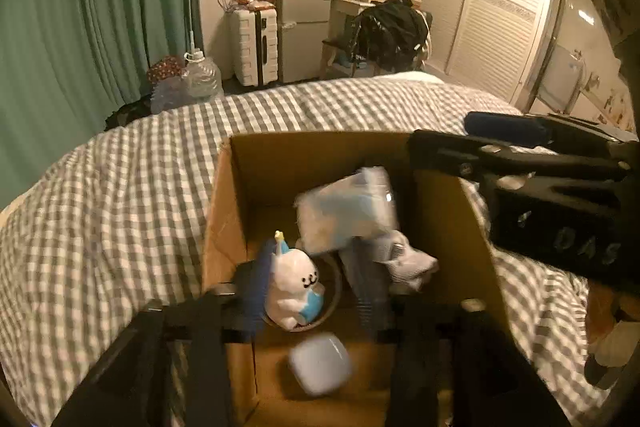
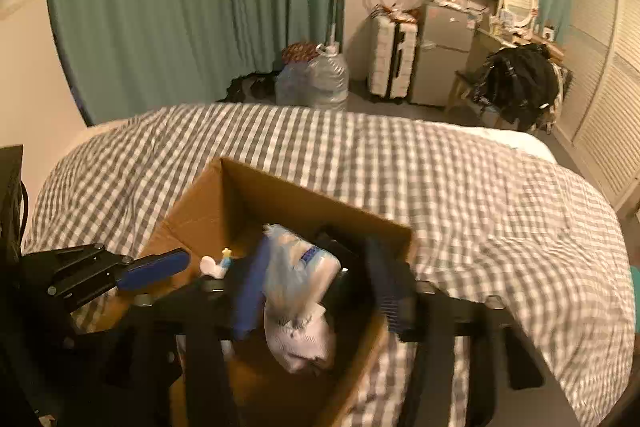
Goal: Organize objects
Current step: 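Carry capsule case and tissue pack into the box and release both, then lift both open tools away from the box toward the bottle and tube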
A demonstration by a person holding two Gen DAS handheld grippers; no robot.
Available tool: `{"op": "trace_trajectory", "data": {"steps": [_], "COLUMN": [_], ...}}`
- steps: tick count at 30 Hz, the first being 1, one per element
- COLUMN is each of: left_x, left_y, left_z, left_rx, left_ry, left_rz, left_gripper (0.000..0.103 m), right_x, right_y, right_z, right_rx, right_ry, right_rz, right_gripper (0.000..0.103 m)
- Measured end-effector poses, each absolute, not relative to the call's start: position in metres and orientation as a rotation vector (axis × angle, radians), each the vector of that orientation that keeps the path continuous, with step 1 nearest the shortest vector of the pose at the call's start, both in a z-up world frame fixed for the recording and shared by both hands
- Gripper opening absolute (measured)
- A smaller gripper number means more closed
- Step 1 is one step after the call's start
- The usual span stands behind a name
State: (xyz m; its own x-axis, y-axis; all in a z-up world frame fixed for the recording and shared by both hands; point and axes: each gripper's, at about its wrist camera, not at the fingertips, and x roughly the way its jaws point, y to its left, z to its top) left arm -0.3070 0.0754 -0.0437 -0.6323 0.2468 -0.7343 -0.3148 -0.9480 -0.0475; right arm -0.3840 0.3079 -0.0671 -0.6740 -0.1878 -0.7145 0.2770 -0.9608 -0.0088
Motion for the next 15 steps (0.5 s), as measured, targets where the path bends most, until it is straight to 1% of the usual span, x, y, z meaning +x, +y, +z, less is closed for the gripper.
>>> {"op": "trace_trajectory", "data": {"steps": [3,4,7,8,9,10,13,15], "left_x": [-0.287,-0.281,-0.256,-0.25,-0.242,-0.234,-0.218,-0.203], "left_y": [0.069,0.068,0.062,0.06,0.059,0.058,0.054,0.052], "left_z": [-0.018,-0.009,0.02,0.027,0.036,0.045,0.066,0.076], "left_rx": [-1.095,-1.087,-1.041,-1.026,-1.01,-0.999,-0.987,-0.971], "left_ry": [0.116,0.114,0.106,0.105,0.103,0.1,0.098,0.102], "left_rz": [2.625,2.632,2.679,2.692,2.708,2.723,2.749,2.764], "left_gripper": [0.066,0.067,0.078,0.083,0.085,0.085,0.088,0.093], "right_x": [-0.365,-0.359,-0.335,-0.323,-0.313,-0.303,-0.272,-0.25], "right_y": [0.315,0.317,0.323,0.323,0.323,0.322,0.317,0.315], "right_z": [-0.042,-0.034,-0.003,0.01,0.02,0.03,0.057,0.073], "right_rx": [1.077,1.067,1.021,1.0,0.982,0.963,0.912,0.876], "right_ry": [0.164,0.16,0.156,0.169,0.184,0.203,0.252,0.274], "right_rz": [-2.687,-2.694,-2.717,-2.726,-2.733,-2.74,-2.75,-2.75], "right_gripper": [0.057,0.059,0.062,0.062,0.064,0.067,0.069,0.073]}}
